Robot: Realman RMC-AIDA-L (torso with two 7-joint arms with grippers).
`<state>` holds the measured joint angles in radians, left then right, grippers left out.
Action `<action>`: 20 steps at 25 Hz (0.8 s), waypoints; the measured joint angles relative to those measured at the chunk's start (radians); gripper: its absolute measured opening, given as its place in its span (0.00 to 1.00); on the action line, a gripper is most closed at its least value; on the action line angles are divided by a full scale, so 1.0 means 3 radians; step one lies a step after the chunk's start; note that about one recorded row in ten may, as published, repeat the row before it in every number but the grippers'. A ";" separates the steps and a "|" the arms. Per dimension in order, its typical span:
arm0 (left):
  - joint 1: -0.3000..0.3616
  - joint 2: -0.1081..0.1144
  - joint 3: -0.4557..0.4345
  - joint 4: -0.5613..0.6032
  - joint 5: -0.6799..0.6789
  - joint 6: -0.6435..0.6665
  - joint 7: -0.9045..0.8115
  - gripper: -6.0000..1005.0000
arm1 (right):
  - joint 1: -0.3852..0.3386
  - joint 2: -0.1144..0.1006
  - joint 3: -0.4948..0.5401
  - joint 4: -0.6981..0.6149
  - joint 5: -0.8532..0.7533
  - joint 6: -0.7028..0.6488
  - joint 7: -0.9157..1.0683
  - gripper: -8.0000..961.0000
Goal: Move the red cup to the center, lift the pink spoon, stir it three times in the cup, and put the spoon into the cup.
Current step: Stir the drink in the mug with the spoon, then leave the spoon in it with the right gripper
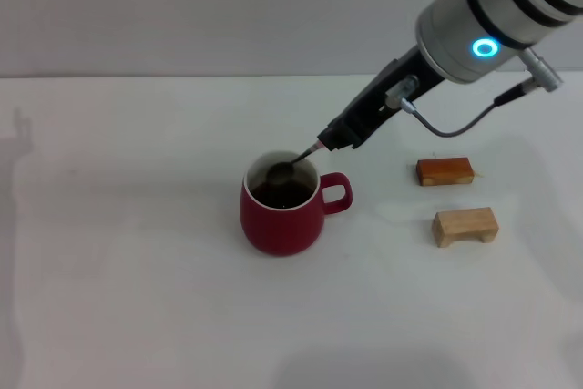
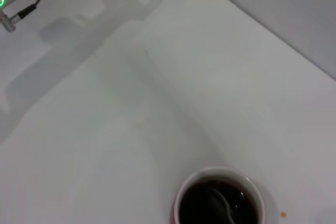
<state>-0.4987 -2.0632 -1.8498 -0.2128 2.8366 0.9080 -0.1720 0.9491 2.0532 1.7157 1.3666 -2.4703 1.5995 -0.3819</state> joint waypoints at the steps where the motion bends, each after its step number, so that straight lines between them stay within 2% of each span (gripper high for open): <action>1: 0.0003 0.0001 0.0000 -0.0001 -0.0001 0.0000 0.0000 0.58 | 0.0042 -0.0002 0.0006 -0.0042 -0.0001 -0.0002 -0.0003 0.15; 12: -0.0002 0.0005 -0.0001 -0.0003 -0.0003 0.0000 0.0001 0.57 | 0.0459 -0.0007 0.0078 -0.0671 -0.0095 -0.0042 -0.0097 0.15; 20: -0.0005 0.0008 -0.0001 -0.0016 -0.0008 0.0000 0.0002 0.58 | 0.0653 0.0004 0.0061 -0.1053 -0.0171 -0.0106 -0.0137 0.15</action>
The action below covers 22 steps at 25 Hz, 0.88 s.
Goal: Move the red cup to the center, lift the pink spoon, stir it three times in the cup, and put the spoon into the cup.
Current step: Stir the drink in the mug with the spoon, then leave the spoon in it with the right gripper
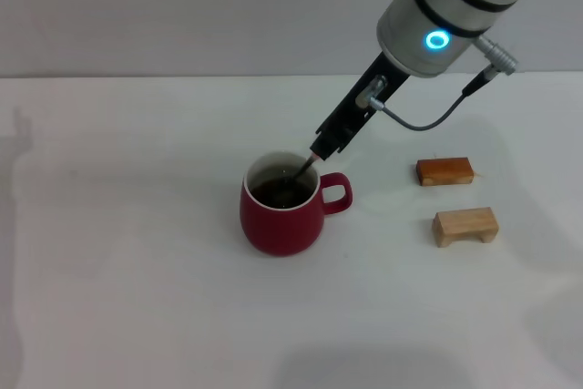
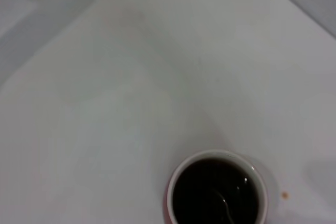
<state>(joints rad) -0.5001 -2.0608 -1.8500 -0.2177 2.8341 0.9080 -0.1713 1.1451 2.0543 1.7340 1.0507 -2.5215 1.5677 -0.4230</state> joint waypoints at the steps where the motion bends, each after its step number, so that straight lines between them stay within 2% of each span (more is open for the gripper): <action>1: 0.0000 0.0001 0.0000 0.0000 -0.0001 0.0000 0.0000 0.58 | 0.0028 0.0002 -0.0003 -0.0069 0.0000 -0.0020 -0.0015 0.15; 2: 0.0000 0.0001 0.0000 0.0000 -0.0001 0.0000 0.0000 0.58 | 0.0085 0.0006 -0.0008 -0.0227 -0.0002 -0.0070 -0.0057 0.15; 7: -0.0009 0.0002 0.0000 0.0005 -0.0006 0.0000 -0.0007 0.58 | 0.0176 0.0034 -0.0044 -0.0447 -0.0041 -0.0130 -0.0127 0.15; 18: -0.0031 0.0001 -0.0014 0.0024 -0.0014 -0.0007 -0.0020 0.58 | 0.0356 0.0055 -0.0052 -0.0677 -0.0004 -0.0233 -0.0153 0.15; 22: -0.0040 -0.0001 -0.0031 0.0029 -0.0014 -0.0019 -0.0025 0.58 | 0.0499 0.0056 -0.0064 -0.0938 0.0041 -0.0431 -0.0159 0.15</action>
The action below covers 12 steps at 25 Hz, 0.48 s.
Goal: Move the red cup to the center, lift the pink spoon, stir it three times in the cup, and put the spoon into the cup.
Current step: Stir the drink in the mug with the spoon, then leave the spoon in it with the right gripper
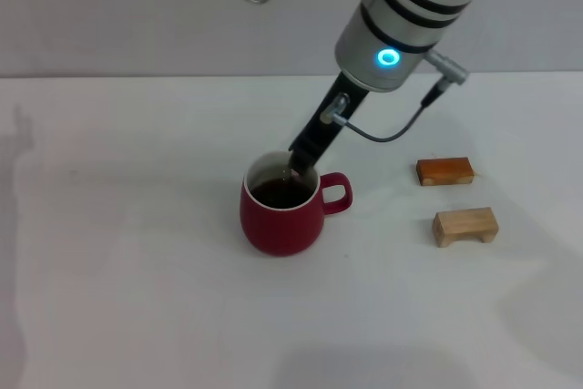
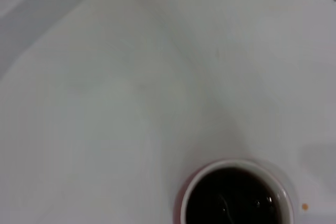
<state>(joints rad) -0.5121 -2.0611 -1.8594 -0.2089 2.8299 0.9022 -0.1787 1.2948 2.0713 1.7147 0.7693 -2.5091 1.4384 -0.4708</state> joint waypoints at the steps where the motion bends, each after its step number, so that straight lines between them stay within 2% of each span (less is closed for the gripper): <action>1: 0.0000 0.0000 0.0000 0.0000 0.0000 0.0000 0.0000 0.58 | 0.0000 0.0000 0.0000 0.0000 0.0000 0.0000 0.0000 0.15; 5: -0.0003 -0.0002 -0.0004 0.0000 0.0001 -0.0001 -0.0003 0.58 | 0.0147 -0.0011 -0.0002 -0.0214 -0.0050 -0.0146 0.0003 0.15; 12: -0.0007 -0.0002 -0.0004 0.0001 0.0001 -0.0001 -0.0007 0.58 | 0.0309 -0.0016 0.0029 -0.0368 -0.0218 -0.0048 0.0032 0.15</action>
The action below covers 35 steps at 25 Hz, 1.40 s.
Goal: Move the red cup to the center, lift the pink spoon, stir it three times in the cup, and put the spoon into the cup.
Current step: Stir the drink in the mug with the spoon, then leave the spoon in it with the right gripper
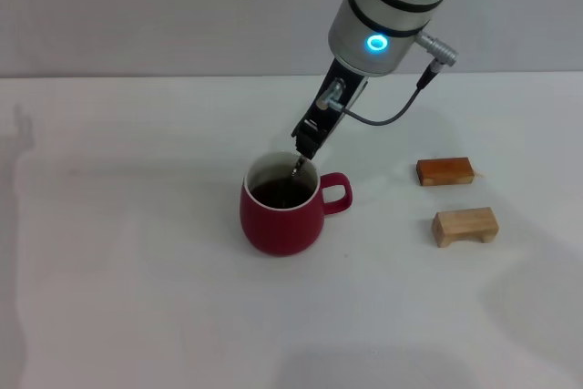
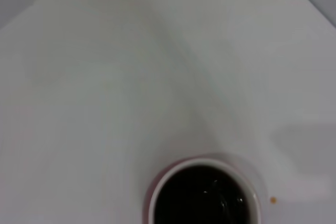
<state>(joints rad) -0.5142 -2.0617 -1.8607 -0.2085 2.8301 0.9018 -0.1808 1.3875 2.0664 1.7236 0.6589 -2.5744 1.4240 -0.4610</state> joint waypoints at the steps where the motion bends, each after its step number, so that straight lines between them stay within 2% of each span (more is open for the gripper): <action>1: 0.0000 0.0000 0.0000 0.0000 0.0000 0.0000 0.0000 0.58 | 0.0000 0.0000 0.0000 0.0000 0.0000 0.0000 0.0000 0.15; 10: 0.0009 0.0006 0.0000 0.0000 0.0000 -0.0005 -0.0001 0.57 | 0.0016 0.0017 0.0003 0.0021 0.0223 0.0198 -0.0015 0.15; 17: 0.0002 0.0007 0.0000 -0.0004 0.0000 -0.0003 -0.0001 0.58 | 0.0023 0.0005 0.0004 0.0007 0.0265 0.0018 -0.0025 0.15; 22: -0.0009 0.0003 0.0000 -0.0014 0.0000 -0.0002 -0.0001 0.58 | 0.0055 -0.0001 -0.0001 -0.0056 0.0044 -0.0089 -0.0015 0.15; 28: -0.0024 0.0000 0.0000 -0.0002 0.0000 -0.0003 -0.0001 0.57 | 0.0090 -0.0002 -0.0008 -0.0150 -0.0026 0.0096 -0.0043 0.15; 35: -0.0015 0.0003 0.0000 0.0000 0.0000 -0.0005 -0.0001 0.58 | 0.0093 0.0008 0.0007 -0.0136 0.0233 0.0149 -0.0110 0.15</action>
<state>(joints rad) -0.5188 -2.0607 -1.8606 -0.2086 2.8301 0.9003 -0.1810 1.4152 2.0687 1.7256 0.6182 -2.5046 1.4685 -0.4939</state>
